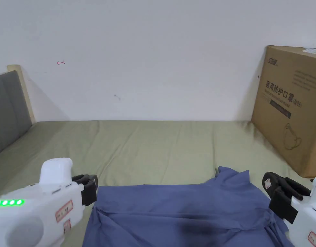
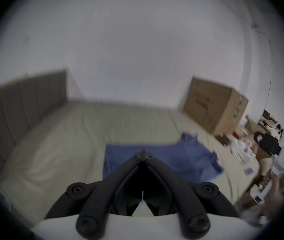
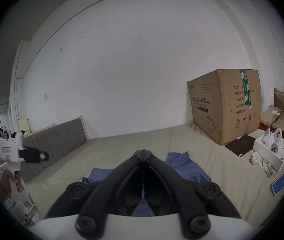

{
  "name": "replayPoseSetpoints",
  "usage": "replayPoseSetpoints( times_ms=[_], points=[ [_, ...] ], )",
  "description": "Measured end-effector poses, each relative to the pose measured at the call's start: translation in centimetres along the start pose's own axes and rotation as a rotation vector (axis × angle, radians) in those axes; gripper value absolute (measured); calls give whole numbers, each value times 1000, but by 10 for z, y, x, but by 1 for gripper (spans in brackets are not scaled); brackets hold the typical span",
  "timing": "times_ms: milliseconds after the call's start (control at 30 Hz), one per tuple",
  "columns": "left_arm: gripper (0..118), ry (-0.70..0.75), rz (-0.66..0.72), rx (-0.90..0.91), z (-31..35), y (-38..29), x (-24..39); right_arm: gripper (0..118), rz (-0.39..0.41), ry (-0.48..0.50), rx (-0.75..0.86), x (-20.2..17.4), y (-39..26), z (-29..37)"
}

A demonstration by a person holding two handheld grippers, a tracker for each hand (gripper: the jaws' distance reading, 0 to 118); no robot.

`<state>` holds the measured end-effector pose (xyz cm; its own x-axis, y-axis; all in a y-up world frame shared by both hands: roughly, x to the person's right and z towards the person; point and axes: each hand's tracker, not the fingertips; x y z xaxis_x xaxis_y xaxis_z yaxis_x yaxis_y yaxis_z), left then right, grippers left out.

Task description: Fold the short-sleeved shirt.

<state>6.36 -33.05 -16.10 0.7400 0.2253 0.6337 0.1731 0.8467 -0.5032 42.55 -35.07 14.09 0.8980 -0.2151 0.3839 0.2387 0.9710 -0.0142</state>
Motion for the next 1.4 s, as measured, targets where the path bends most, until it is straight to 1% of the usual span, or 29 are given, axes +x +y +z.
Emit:
replayPoseSetpoints(
  times_ms=[67, 100, 133, 200, 233, 267, 300, 333, 400, 500, 567, 600, 633, 700, 733, 767, 800, 833, 933, 967, 1000, 1067, 1100, 1133, 1167, 1200, 1233, 1333, 1400],
  points=[
    [0, 5, 53, -332, -42, 1, -22, 0, -23, 10, -38, 7, 1, -5],
    [0, 54, 72, -459, -64, -6, -35, 0, -35, 15, -64, 10, -1, -9],
    [0, 104, 81, -546, -83, -18, -48, 0, -45, 14, -88, 12, -3, -12],
    [0, 146, 49, -606, -113, -37, -68, 0, -59, 17, -128, 17, -8, -18],
    [10, 176, 59, -630, -125, -45, -77, 0, -59, 12, -146, 19, -11, -21],
    [58, 198, 80, -632, -134, -52, -85, 0, -54, 4, -157, 20, -15, -24],
    [101, 191, 126, -655, -141, -62, -92, 0, -49, 1, -176, 22, -19, -26],
    [116, 157, 178, -691, -151, -72, -99, 0, -44, 0, -196, 24, -22, -28],
    [114, 119, 229, -680, -164, -82, -107, 0, -32, -7, -229, 27, -30, -32],
    [114, 200, 159, -704, -186, -103, -107, 0, -26, -16, -269, 33, -39, -37],
    [118, 209, 129, -737, -203, -122, -104, 0, -22, -27, -291, 37, -44, -40],
    [118, 201, 118, -738, -208, -129, -101, 0, -23, -34, -300, 40, -46, -41],
    [118, 253, 73, -723, -207, -130, -97, 0, -28, -38, -309, 43, -47, -41],
    [118, 287, 112, -682, -202, -133, -90, 0, -36, -34, -333, 51, -48, -44],
    [118, 289, 92, -685, -200, -133, -85, 0, -34, -38, -341, 56, -48, -45],
    [113, 294, 73, -681, -197, -131, -83, 0, -32, -43, -345, 60, -49, -46],
    [102, 297, 62, -663, -191, -128, -80, 0, -25, -49, -352, 65, -50, -47],
    [82, 297, 27, -636, -183, -123, -75, 0, -10, -58, -361, 70, -50, -48],
    [48, 228, -39, -493, -153, -105, -62, 0, 12, -72, -395, 87, -49, -54],
    [4, 181, 17, -452, -145, -101, -66, 0, 15, -69, -419, 93, -48, -58],
    [4, 94, 107, -404, -136, -96, -69, 1, 15, -71, -456, 103, -49, -64],
    [4, 127, 117, -421, -131, -87, -70, 2, 6, -112, -523, 119, -50, -77],
    [4, 133, 110, -427, -128, -80, -63, 8, -14, -114, -570, 128, -52, -87],
    [4, 132, 108, -430, -126, -77, -62, 26, -40, -120, -646, 136, -52, -96],
    [4, 121, 115, -431, -125, -75, -63, 70, -68, -145, -718, 145, -56, -106],
    [4, 113, 119, -444, -126, -74, -61, 99, -93, -190, -816, 155, -64, -119],
    [4, 115, 112, -455, -127, -71, -60, 110, -119, -245, -863, 164, -74, -126],
    [4, 121, 78, -466, -124, -71, -55, 110, -223, -310, -1013, 200, -103, -152],
    [4, 129, 76, -485, -126, -72, -59, 106, -284, -336, -1040, 221, -117, -160]
  ],
)
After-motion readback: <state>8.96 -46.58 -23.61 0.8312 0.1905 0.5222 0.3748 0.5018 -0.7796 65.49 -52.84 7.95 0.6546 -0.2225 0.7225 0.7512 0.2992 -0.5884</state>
